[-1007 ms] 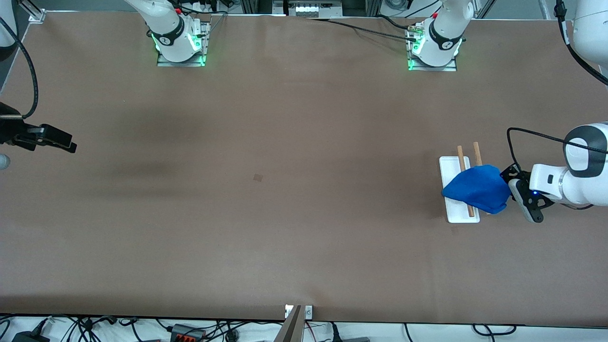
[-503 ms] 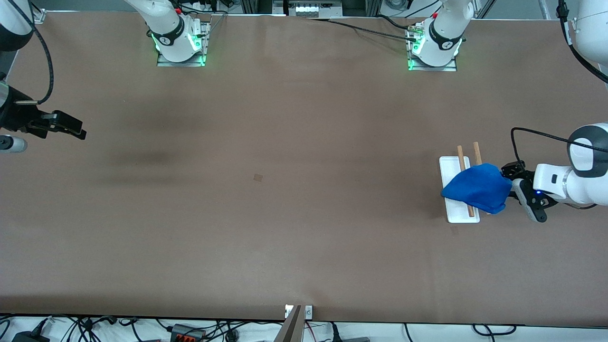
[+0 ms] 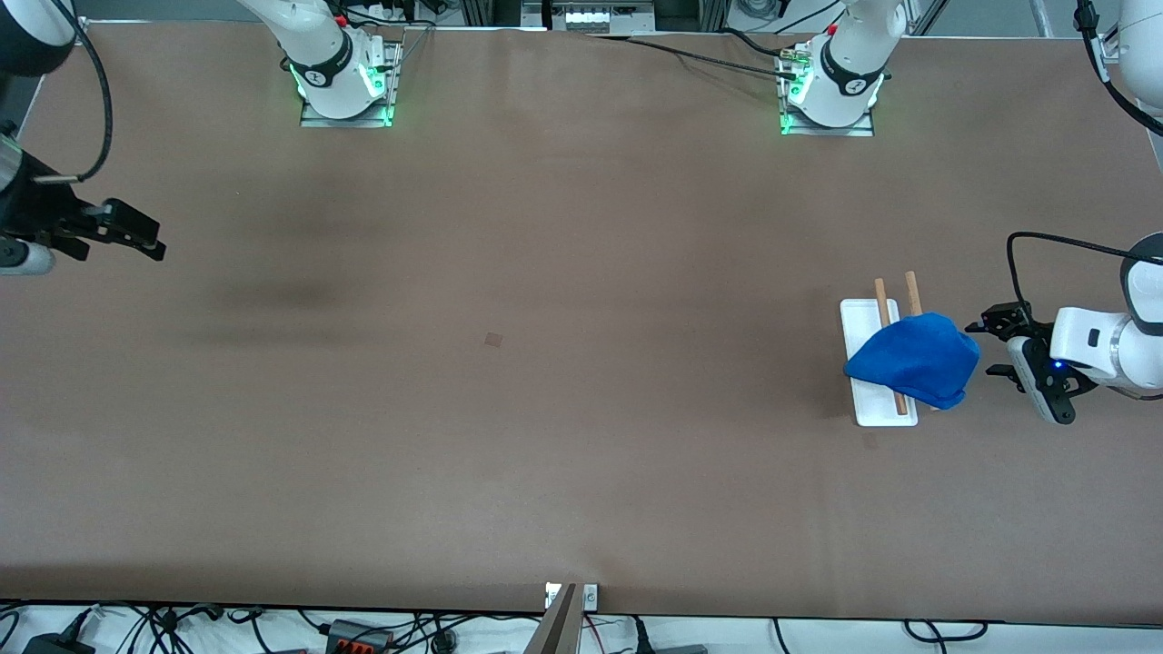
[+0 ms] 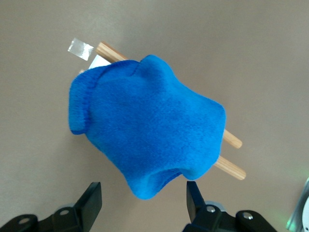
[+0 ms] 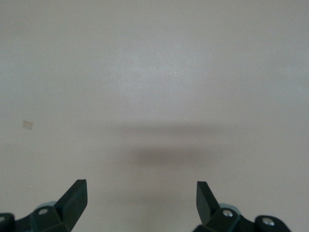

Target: Pass towel and hang on rack

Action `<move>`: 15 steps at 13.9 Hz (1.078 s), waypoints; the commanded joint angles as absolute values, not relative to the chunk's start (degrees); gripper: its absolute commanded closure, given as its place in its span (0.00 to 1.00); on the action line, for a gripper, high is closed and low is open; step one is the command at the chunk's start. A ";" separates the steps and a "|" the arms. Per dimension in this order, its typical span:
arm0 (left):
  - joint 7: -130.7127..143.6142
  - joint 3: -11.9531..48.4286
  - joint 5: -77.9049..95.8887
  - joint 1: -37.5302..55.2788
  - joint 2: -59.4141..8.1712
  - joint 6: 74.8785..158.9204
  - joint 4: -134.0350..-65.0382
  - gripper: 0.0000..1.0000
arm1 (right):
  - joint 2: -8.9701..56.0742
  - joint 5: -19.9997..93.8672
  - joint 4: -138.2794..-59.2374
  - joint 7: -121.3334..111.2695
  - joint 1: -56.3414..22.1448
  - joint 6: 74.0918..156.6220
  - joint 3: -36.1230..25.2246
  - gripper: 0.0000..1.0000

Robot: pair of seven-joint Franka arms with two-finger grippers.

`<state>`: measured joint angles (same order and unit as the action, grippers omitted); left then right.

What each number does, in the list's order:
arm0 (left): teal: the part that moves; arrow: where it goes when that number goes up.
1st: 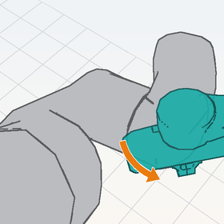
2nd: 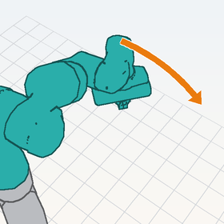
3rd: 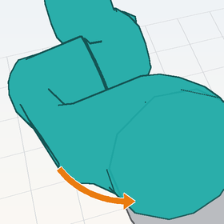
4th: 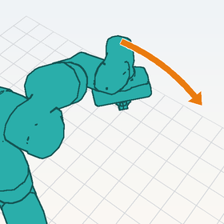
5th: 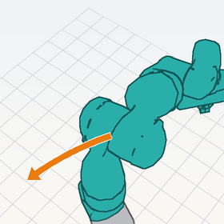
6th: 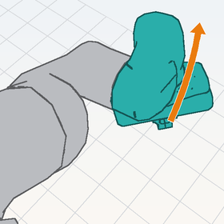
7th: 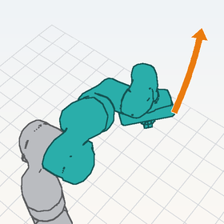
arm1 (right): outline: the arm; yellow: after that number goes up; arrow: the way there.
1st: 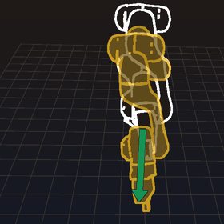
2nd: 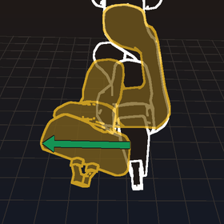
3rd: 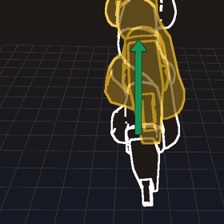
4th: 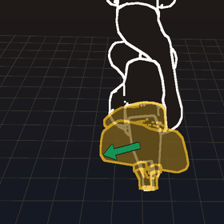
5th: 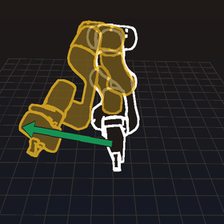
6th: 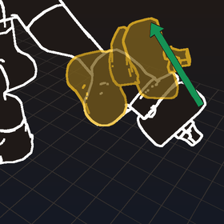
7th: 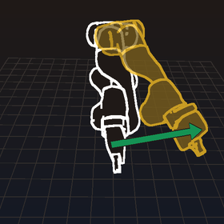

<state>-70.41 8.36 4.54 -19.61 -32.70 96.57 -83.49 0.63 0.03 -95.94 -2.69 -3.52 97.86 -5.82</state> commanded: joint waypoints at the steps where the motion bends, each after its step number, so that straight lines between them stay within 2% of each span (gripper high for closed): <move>1: -71.54 8.61 3.78 -20.04 -32.26 93.52 -81.40 0.21 | -0.09 -0.70 -94.57 -3.43 -3.95 93.61 -6.42 0.00; 7: -70.84 8.44 3.69 -20.04 -32.17 87.98 -77.61 0.26 | 0.18 -0.70 -94.22 -2.64 -3.87 94.22 -6.24 0.00; 8: -70.58 8.44 3.69 -20.04 -31.82 87.98 -77.61 0.23 | 0.18 -0.79 -94.22 -2.64 -3.87 94.31 -6.24 0.00; 9: -70.40 8.44 3.87 -20.13 -31.29 87.98 -77.61 0.15 | 0.26 -0.79 -94.22 -2.55 -3.43 94.31 -5.98 0.00; 10: -70.31 8.52 3.95 -20.39 -31.03 87.98 -77.43 0.00 | 0.26 -0.44 -94.22 -2.55 -2.38 94.31 -5.45 0.00; 15: -63.91 8.61 4.22 -20.57 -30.06 87.10 -75.06 0.00 | 0.26 -0.35 -94.31 -2.64 -0.88 94.05 -4.04 0.00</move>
